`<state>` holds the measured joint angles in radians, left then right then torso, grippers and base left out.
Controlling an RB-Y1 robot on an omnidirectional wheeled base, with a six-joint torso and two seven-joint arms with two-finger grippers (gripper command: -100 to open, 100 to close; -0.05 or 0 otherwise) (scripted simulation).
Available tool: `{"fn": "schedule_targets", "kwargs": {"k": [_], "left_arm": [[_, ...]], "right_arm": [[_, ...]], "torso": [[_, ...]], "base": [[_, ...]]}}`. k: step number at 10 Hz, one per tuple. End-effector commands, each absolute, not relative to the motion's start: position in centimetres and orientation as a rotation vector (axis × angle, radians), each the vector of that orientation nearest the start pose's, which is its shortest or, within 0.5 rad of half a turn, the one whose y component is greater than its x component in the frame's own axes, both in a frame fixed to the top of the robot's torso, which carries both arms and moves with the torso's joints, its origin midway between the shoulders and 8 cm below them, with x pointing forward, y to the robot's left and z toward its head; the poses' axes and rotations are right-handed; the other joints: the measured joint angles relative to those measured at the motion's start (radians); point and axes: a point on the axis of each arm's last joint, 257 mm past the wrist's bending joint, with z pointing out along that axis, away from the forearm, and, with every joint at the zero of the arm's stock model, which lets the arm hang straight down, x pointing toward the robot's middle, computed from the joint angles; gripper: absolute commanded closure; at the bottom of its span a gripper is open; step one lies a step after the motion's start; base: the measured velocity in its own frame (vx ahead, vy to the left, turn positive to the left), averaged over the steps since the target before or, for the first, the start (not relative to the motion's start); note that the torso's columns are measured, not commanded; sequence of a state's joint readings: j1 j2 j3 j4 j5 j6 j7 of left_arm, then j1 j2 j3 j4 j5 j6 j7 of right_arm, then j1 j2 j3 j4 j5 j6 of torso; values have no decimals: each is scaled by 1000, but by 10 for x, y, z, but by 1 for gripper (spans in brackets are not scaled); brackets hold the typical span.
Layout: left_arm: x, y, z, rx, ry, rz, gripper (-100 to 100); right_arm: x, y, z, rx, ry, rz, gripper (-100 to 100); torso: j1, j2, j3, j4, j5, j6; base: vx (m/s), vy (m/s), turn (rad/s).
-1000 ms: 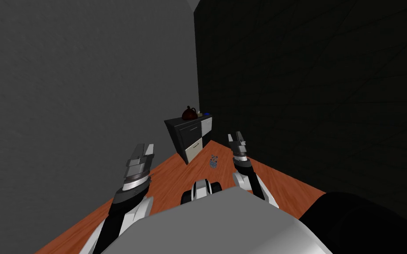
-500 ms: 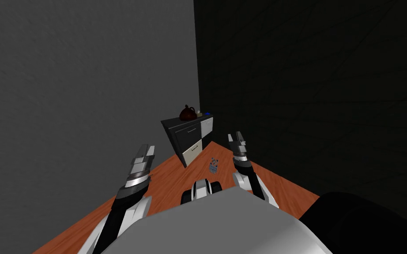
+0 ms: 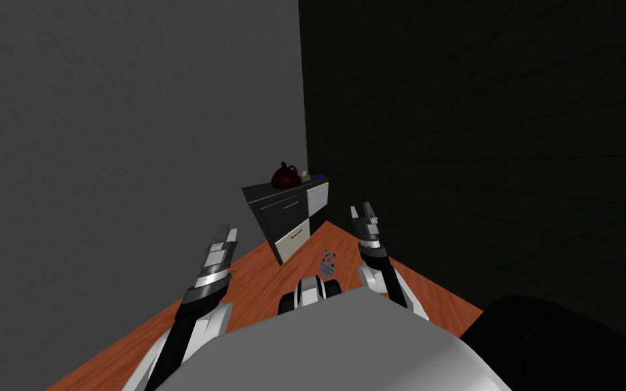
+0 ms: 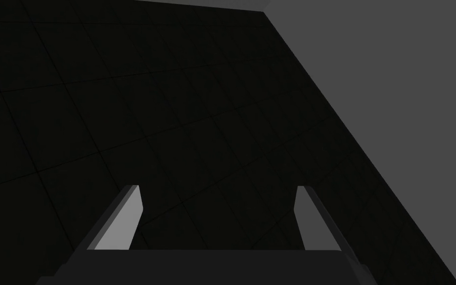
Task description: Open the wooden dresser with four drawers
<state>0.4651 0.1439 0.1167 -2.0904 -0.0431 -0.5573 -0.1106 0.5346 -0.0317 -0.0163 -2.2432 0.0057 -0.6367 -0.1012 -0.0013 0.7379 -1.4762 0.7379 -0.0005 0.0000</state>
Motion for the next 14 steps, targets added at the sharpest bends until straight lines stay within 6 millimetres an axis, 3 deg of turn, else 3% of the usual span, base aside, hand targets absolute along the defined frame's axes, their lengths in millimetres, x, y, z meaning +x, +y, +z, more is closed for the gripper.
{"fn": "schedule_targets", "kwargs": {"k": [1, 4, 14], "left_arm": [[375, 328, -47, -578, 848, -1015, -100], [384, 347, -66, -624, 879, -979, -100], [386, 352, -70, -634, 887, -970, -100]], "right_arm": [[324, -281, 23, 608, 572, 1385, 0], [324, -281, 23, 608, 572, 1385, 0], [324, -281, 23, 608, 572, 1385, 0]], "torso": [[2, 2, 1, 1, 1, 0], [4, 3, 1, 0, 1, 0], [1, 0, 0, 0, 1, 0]], "base": [[117, -120, 58], [81, -93, 83], [13, -13, 8]]}}
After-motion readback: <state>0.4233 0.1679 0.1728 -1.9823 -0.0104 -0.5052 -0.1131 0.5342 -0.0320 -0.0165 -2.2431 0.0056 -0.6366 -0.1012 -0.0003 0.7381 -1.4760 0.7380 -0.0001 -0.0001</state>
